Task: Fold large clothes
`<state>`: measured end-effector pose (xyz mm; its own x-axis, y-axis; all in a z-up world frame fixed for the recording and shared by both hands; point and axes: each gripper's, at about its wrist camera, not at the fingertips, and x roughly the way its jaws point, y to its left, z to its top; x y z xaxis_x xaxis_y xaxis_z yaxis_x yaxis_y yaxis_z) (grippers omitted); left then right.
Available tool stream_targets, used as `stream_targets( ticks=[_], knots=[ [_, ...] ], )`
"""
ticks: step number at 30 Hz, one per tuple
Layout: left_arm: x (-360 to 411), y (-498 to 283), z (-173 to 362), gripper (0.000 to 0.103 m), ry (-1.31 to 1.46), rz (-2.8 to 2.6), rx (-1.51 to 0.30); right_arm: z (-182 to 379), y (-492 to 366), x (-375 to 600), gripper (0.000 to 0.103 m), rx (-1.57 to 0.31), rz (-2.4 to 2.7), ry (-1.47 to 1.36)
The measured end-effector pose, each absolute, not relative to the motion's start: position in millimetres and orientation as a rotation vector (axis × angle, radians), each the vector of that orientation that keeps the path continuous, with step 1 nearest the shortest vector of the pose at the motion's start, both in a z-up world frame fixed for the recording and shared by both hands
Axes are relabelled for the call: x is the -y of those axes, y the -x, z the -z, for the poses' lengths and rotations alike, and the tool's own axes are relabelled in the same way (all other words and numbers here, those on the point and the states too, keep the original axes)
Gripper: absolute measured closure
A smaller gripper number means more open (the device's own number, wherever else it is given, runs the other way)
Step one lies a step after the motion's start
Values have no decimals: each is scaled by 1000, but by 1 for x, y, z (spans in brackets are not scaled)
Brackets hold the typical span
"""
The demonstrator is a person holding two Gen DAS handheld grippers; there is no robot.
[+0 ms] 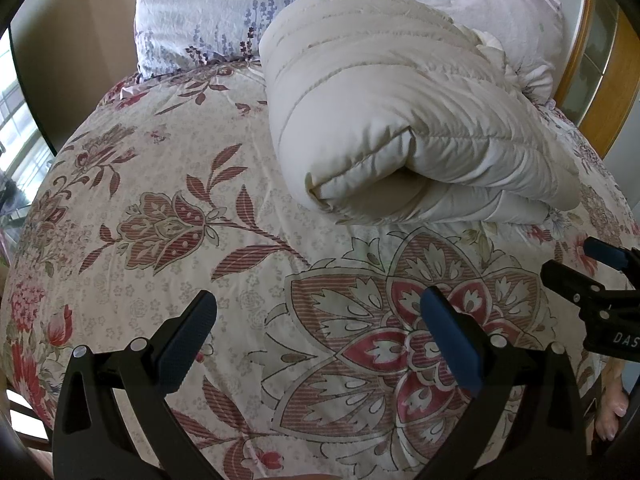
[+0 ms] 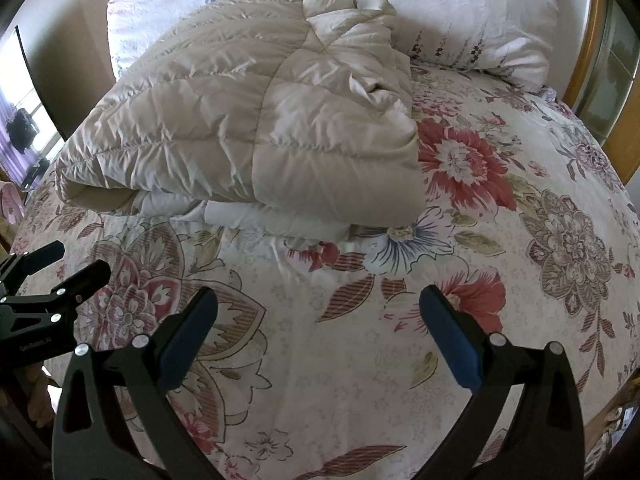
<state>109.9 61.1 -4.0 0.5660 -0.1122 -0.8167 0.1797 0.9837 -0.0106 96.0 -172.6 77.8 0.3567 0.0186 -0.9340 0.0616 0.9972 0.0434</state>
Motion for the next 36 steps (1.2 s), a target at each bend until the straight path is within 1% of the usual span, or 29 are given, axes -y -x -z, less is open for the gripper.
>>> stream_targets(
  ticks=[36],
  knots=[
    [-61, -111, 6, 1, -79, 175, -957, -72, -97, 171, 2, -1214, 27, -84]
  ],
)
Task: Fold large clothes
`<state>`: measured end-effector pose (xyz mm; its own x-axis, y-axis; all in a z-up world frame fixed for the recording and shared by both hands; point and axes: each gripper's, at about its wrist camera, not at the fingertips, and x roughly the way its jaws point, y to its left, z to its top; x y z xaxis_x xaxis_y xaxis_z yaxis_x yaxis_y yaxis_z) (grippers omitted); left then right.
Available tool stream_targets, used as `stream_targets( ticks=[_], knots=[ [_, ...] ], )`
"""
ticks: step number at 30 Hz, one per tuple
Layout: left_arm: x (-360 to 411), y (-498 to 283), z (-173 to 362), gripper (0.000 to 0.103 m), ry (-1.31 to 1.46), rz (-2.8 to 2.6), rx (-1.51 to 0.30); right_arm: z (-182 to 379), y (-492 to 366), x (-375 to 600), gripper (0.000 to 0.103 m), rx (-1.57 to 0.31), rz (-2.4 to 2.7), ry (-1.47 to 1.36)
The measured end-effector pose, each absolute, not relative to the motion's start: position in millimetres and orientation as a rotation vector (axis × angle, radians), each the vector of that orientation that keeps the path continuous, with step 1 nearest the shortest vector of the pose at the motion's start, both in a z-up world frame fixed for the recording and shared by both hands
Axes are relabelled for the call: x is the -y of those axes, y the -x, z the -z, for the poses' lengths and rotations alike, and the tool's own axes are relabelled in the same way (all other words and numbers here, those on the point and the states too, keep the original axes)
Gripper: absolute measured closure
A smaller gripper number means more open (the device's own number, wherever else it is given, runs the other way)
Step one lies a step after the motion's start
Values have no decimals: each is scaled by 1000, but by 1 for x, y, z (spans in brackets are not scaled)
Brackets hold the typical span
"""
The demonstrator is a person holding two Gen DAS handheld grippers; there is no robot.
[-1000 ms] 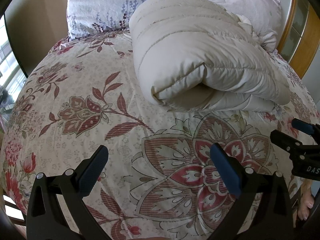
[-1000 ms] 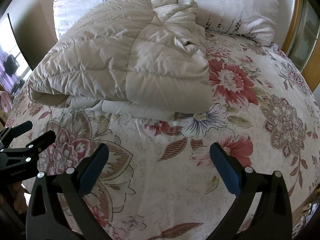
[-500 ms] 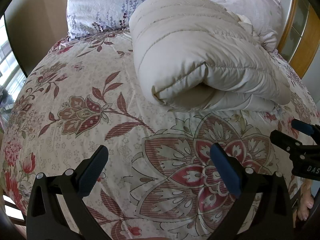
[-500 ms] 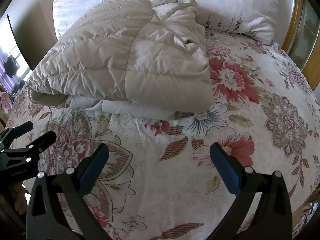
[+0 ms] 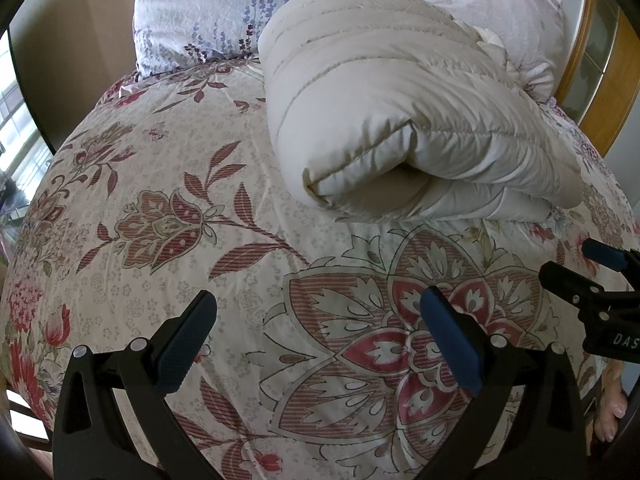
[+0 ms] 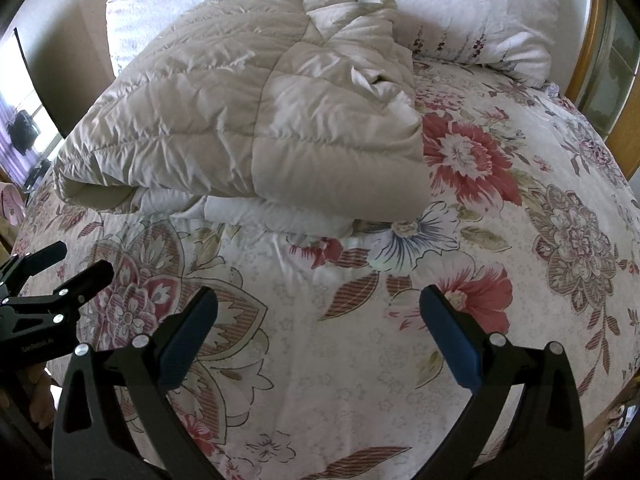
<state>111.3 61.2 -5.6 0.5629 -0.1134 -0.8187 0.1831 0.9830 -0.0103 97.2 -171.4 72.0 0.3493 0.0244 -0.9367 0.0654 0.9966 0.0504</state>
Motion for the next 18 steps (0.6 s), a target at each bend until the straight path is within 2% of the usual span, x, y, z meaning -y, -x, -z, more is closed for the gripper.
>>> stream_targets(
  ticks=[18],
  knots=[
    [-63, -113, 9, 1, -80, 178, -964, -70, -97, 168, 2, -1217, 26, -83]
  ],
)
